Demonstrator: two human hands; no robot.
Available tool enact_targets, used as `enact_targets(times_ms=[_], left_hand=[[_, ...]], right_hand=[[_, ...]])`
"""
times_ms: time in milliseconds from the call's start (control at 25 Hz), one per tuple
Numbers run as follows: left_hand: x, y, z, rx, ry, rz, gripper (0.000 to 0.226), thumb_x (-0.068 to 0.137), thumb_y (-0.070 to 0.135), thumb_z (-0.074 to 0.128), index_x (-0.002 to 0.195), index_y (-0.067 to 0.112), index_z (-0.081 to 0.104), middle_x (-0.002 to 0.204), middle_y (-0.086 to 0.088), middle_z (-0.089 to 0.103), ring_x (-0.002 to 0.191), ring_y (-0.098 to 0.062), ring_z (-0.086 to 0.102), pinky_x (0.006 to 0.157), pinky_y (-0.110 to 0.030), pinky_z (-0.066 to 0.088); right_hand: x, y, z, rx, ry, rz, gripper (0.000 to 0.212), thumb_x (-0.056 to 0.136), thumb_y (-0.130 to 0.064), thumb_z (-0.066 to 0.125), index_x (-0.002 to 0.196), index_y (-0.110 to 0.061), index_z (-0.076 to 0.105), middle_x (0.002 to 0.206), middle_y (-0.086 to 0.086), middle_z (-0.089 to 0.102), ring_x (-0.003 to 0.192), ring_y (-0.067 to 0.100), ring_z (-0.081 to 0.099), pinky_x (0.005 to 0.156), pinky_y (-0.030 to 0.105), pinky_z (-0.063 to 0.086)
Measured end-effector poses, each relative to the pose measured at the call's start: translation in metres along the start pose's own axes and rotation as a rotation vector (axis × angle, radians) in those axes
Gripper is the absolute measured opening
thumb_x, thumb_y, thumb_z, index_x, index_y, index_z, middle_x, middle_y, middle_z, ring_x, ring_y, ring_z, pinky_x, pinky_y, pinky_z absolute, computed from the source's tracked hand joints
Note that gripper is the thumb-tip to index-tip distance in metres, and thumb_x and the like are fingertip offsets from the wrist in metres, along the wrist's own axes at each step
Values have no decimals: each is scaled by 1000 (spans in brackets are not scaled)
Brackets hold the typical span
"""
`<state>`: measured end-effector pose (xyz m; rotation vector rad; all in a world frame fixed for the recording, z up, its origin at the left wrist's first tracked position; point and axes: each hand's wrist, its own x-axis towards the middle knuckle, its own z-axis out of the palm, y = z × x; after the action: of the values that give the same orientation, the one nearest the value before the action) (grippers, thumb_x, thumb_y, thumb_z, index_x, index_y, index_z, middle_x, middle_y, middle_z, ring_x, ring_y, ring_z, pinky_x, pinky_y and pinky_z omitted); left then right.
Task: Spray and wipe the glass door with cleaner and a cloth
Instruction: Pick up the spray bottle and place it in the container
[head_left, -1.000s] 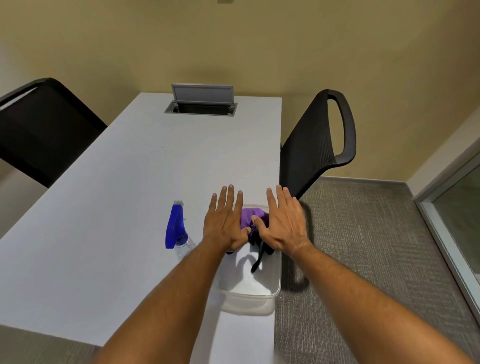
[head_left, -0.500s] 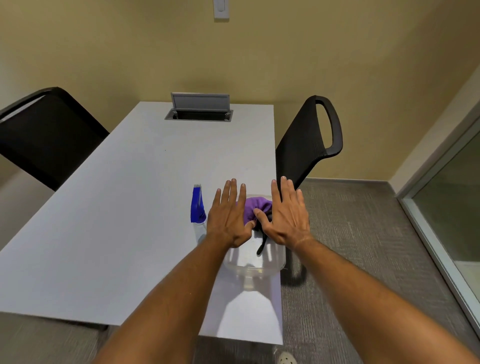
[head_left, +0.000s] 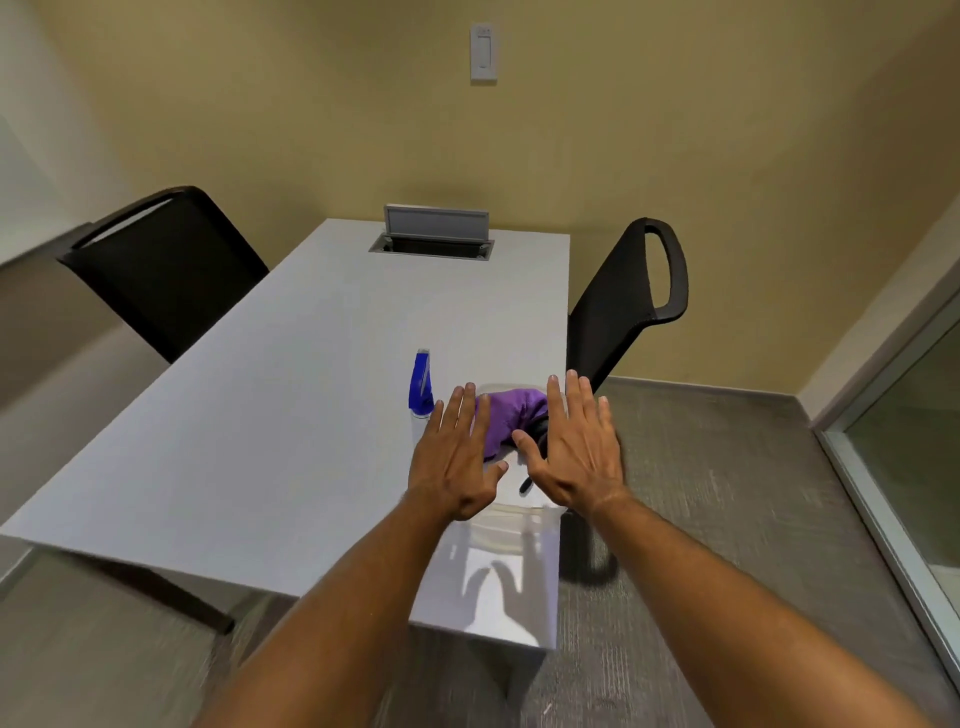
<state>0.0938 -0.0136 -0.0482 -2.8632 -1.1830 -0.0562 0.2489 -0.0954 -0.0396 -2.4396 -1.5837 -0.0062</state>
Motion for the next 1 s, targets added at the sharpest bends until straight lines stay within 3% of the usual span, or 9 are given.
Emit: enact_targets(times_ms=[240,440,640,840,920,1000], left_hand=[[-61,-5,-10,47,2,-12,82,93,62,19,152,15,-15,161,-10,-16,148,-26,-16,121,-42,-6],[-95,-21,-9,40,-14,-65,81,93,63,16,152,17,-15,161,-6,-18,148,-23,-16,117,-37,-14],[-99,-51,-6,-24,-42,-153,81,94,63,18,151,18,-16,161,-5,-19,148,-22,-16,114,-35,-15],[-73,-94,5,-86,-180,-195,84,93,64,23,152,17,-13,162,-6,-15,149,-23,-10,120,-40,-4],[-55,-111,12,-134,-232,-179,82,95,61,27,153,16,-10,163,-6,-11,150,-22,-7,120,-39,-2],[-38,-123,18,-145,-266,-145,78,96,57,32,154,16,-2,163,-6,-4,150,-23,-1,120,-40,1]], right_hand=[[-39,-7,-1,14,15,-71,92,86,-73,14,155,-16,-6,165,13,-7,151,31,-6,120,45,-6],[-58,-29,5,55,21,-127,88,92,-69,22,154,-16,-10,164,12,-9,151,30,-8,120,44,-7],[-56,-53,18,72,-6,-144,87,91,-71,21,146,-20,-24,163,9,-14,151,28,-11,122,44,-6],[-35,-83,48,92,-45,-122,93,90,-71,24,154,-13,-10,165,10,-9,152,27,-8,116,37,-14],[-25,-98,64,149,-63,-54,94,90,-71,31,155,-13,-4,165,9,-1,152,26,0,117,36,-7],[-16,-112,77,237,-89,60,93,89,-70,39,156,-14,7,164,9,14,150,28,16,119,37,10]])
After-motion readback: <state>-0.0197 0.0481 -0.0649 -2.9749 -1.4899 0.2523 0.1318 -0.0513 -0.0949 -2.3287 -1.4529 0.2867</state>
